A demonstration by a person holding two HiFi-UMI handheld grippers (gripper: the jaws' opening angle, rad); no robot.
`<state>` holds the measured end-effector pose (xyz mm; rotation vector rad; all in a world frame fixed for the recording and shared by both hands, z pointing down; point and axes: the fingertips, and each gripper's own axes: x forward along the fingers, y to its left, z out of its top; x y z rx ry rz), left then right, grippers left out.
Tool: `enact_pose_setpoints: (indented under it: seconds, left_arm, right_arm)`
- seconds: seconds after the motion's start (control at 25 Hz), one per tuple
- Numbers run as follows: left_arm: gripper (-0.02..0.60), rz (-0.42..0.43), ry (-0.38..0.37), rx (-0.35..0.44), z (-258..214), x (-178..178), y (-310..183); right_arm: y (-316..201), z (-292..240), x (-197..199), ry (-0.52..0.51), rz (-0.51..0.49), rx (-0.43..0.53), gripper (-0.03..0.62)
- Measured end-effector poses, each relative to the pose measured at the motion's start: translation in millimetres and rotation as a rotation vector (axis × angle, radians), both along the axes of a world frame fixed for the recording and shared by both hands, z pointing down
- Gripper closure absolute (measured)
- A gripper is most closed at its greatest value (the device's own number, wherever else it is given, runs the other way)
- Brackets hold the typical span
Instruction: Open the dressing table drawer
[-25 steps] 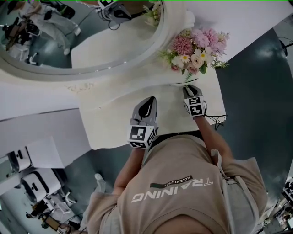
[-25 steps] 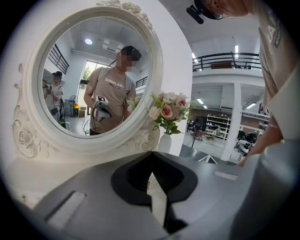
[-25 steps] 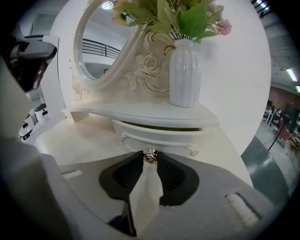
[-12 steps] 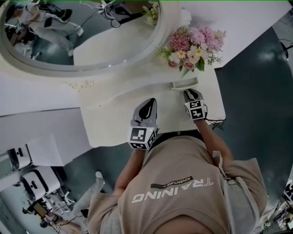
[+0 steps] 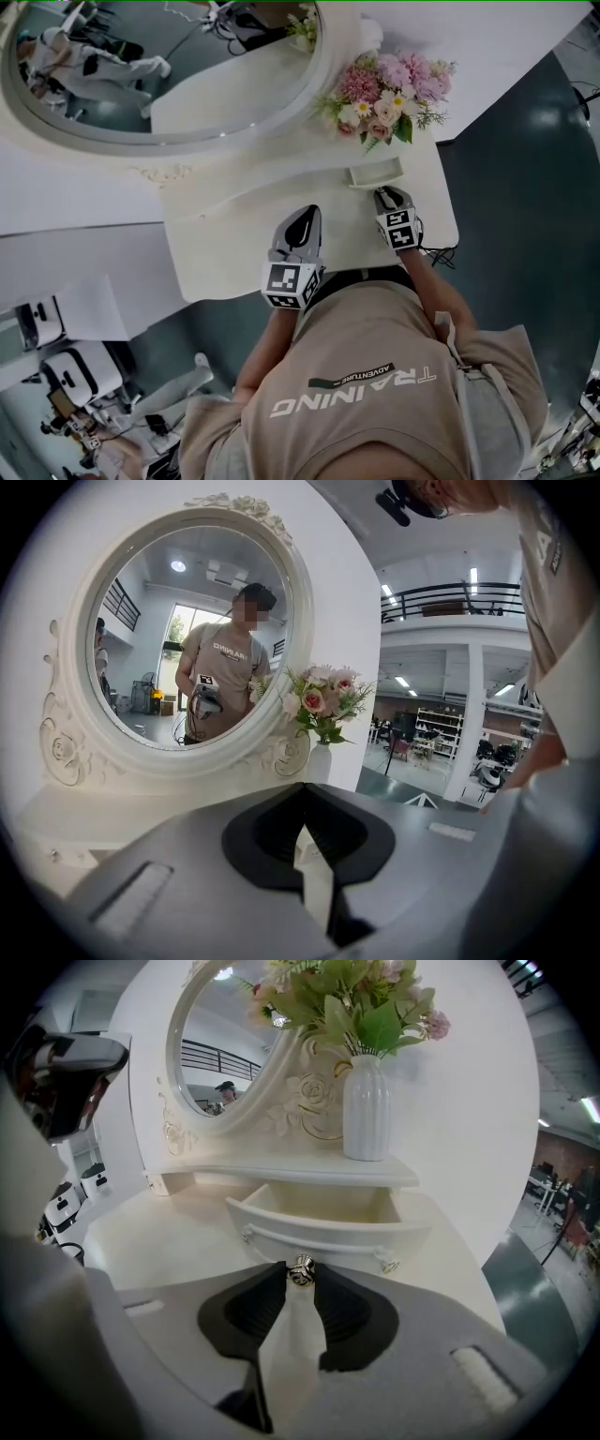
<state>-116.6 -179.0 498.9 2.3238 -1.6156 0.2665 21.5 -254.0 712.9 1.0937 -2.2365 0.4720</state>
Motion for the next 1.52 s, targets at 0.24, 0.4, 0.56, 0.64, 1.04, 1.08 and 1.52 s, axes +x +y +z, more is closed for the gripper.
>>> enact_pose_setpoints:
  seconds: [0.24,0.4,0.56,0.64,1.04,1.08,1.52]
  left_arm:
    - [0.563,-0.004,0.001,0.0,1.6,2.2,3.7]
    - [0.563,-0.006,0.004,0.007,0.3,3.5,1.4]
    - [0.563,0.0,0.007,0.02,-3.3,7.7,-2.5]
    - [0.563,0.003,0.011,0.029,-5.4,10.8,-4.9]
    - [0.563,0.005,0.019,0.069,-17.2,19.0,-11.2]
    - [0.563,0.004,0.018,0.074,-19.0,19.3,-11.6]
    - [0.563,-0.001,0.004,0.133,-51.3,16.3,-19.5]
  right_arm:
    - [6.8,-4.6,3.1,0.012,-0.036,0.024,0.462]
    - [14.8,-10.6,9.9,-0.018,-0.038,-0.002,0.464]
    - [21.7,-25.7,12.8,-0.012,-0.09,0.02,0.51]
    - [22.4,-35.7,15.8,-0.019,-0.096,0.032,0.554]
    - [28.1,-83.6,24.8,-0.095,-0.125,0.035,0.592]
    - [28.3,-89.6,26.0,-0.11,-0.124,0.027,0.592]
    - [26.2,-176.9,21.5,-0.169,-0.222,0.143,0.592]
